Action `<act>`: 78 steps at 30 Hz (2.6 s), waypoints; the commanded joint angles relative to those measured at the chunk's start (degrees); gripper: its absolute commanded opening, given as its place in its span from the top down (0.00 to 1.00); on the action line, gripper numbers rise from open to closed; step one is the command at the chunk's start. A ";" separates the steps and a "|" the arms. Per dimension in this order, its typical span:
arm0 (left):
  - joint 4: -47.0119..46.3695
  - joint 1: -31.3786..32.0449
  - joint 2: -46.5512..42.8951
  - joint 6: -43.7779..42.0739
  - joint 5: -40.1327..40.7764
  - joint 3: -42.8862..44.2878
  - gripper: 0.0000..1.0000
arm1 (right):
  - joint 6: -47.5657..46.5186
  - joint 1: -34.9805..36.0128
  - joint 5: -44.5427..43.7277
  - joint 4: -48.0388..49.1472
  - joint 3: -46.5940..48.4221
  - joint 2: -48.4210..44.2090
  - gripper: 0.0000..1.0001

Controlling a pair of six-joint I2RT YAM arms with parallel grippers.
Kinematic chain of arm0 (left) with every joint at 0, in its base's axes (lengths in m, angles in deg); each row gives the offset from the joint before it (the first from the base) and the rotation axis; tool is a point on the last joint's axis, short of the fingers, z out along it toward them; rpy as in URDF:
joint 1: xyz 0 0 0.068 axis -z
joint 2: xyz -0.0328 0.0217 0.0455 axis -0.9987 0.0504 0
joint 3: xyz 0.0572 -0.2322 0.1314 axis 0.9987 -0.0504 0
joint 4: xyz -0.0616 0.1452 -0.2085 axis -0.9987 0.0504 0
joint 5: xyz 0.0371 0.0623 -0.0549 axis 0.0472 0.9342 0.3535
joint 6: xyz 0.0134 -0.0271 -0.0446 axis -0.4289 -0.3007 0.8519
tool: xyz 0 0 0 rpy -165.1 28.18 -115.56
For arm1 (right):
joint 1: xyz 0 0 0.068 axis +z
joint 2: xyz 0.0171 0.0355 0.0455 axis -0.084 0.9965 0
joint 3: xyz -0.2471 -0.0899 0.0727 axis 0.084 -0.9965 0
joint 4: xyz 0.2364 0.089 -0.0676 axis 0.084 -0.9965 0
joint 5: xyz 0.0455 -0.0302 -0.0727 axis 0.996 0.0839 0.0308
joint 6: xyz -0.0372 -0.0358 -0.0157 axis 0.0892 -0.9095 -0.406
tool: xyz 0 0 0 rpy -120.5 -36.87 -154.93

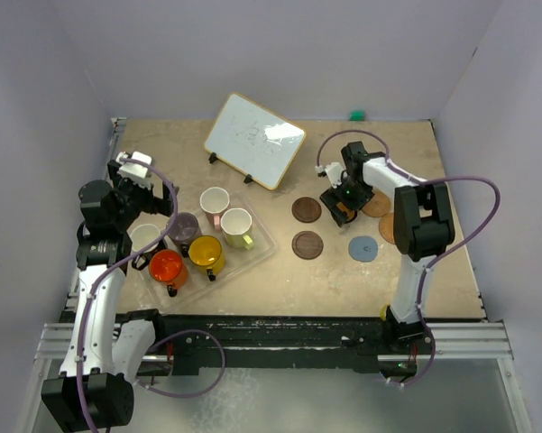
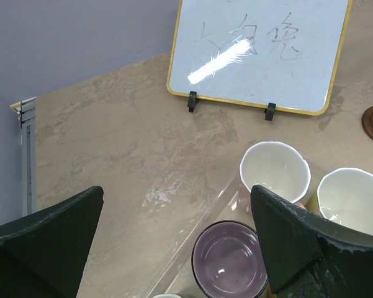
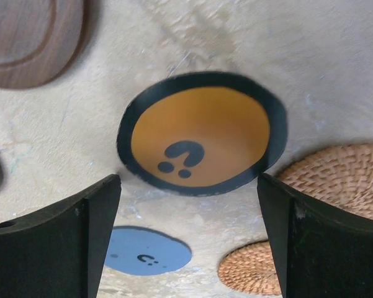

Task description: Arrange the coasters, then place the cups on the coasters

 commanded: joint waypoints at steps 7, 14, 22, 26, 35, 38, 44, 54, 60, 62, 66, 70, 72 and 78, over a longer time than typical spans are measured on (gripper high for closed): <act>-2.48 -0.62 -0.94 -0.67 -1.60 -0.27 0.01 | -4.78 -0.28 1.39 -4.14 -11.28 -16.86 0.03; -2.91 -0.62 -0.77 -0.57 -2.22 -0.50 0.01 | -10.79 -0.79 -1.63 -5.02 -21.66 -25.28 0.00; -3.19 -0.62 -0.82 -0.62 -2.28 -0.79 0.01 | -15.55 -1.92 -3.72 -3.49 -26.88 -24.45 0.00; -3.09 -0.62 -0.81 -0.70 -2.31 -0.75 0.01 | -16.53 -2.21 -3.92 -2.92 -26.26 -21.41 0.01; -3.02 -0.62 -0.86 -0.70 -2.15 -0.70 0.01 | -17.75 -2.00 -4.27 -1.17 -24.18 -17.42 0.04; -3.03 -0.62 -0.77 -0.76 -2.09 -0.70 0.01 | -17.23 -1.53 -2.60 -2.10 -22.88 -16.67 0.09; -3.20 -0.62 -0.71 -0.70 -2.01 -0.71 0.01 | -16.28 2.09 -1.54 -2.83 -22.02 -15.53 0.15; -3.02 -0.62 -0.85 -0.70 -2.02 -0.72 0.01 | -14.98 5.08 -2.05 -2.72 -21.37 -15.16 0.20; -3.02 -0.61 -0.85 -0.82 -1.99 -0.70 0.01 | -13.81 5.00 2.40 -5.59 -20.62 -18.94 0.10; -2.98 -0.62 -0.82 -0.67 -2.04 -0.55 0.01 | -13.43 4.84 2.73 -5.99 -20.38 -21.20 0.08; -3.14 -0.63 -1.03 -0.57 -2.47 -0.77 0.01 | -12.27 2.72 5.59 -6.66 -19.13 -25.97 0.06; -3.20 -0.62 -1.35 -0.53 -2.43 -0.64 0.01 | -11.95 -1.72 6.16 -6.24 -18.09 -27.68 0.05; -3.10 -0.62 -1.47 -0.35 -2.86 -0.60 0.01 | -11.89 -4.81 5.02 -5.34 -17.35 -27.51 0.06; -3.37 -0.62 -1.56 -0.27 -3.04 -0.79 0.01 | -9.54 -14.68 4.33 -2.80 -12.24 -22.51 0.09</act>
